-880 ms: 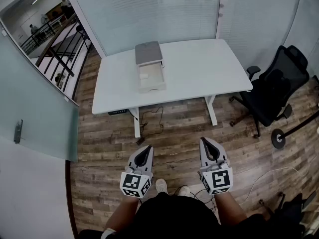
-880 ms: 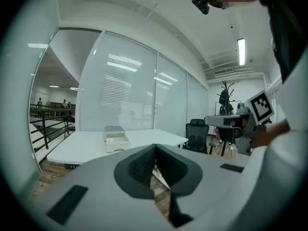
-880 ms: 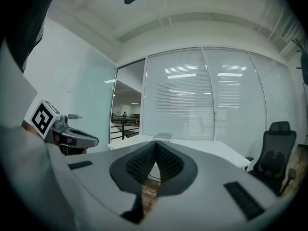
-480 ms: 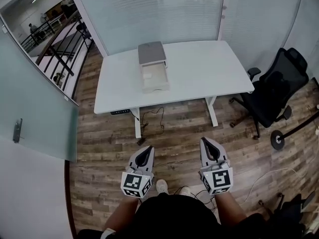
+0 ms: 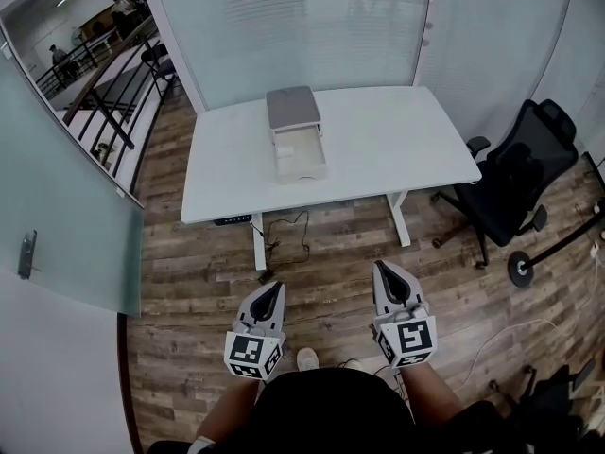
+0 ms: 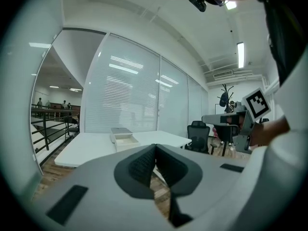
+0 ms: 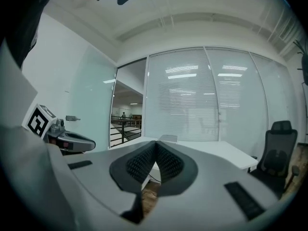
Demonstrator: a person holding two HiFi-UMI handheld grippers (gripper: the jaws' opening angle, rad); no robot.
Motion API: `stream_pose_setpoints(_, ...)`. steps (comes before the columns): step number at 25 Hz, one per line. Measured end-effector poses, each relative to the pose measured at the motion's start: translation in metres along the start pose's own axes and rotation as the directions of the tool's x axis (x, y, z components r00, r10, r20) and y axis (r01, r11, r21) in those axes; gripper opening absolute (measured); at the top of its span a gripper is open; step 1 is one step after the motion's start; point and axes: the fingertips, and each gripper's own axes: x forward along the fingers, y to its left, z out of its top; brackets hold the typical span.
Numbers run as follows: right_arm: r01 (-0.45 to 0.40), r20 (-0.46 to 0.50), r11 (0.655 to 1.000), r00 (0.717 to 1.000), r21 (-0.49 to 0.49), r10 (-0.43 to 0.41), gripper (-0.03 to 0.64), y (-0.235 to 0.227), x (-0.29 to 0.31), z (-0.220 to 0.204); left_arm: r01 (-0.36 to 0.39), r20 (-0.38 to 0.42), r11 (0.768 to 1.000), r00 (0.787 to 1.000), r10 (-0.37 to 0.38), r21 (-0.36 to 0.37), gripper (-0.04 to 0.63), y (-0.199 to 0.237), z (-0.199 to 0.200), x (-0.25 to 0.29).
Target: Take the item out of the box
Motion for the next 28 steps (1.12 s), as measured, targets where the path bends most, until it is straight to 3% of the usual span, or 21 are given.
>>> stream_pose_setpoints(12, 0.021, 0.001, 1.0, 1.0, -0.018, -0.021, 0.005, 0.027, 0.04, 0.008, 0.02, 0.017, 1.0, 1.0, -0.02, -0.012, 0.011, 0.054, 0.002, 0.011)
stream_pose_setpoints(19, 0.03, -0.023, 0.999, 0.999, -0.015, -0.03, 0.005, 0.006, 0.083, 0.003, 0.022, -0.003, 1.0, 1.0, -0.022, -0.005, 0.011, 0.072, 0.003, 0.045)
stream_pose_setpoints(28, -0.017, 0.046, 1.0, 0.999, 0.0, 0.017, 0.006, -0.028, 0.147, 0.018, -0.02, 0.005, 1.0, 1.0, 0.02, 0.0, 0.011, 0.102, 0.023, 0.103)
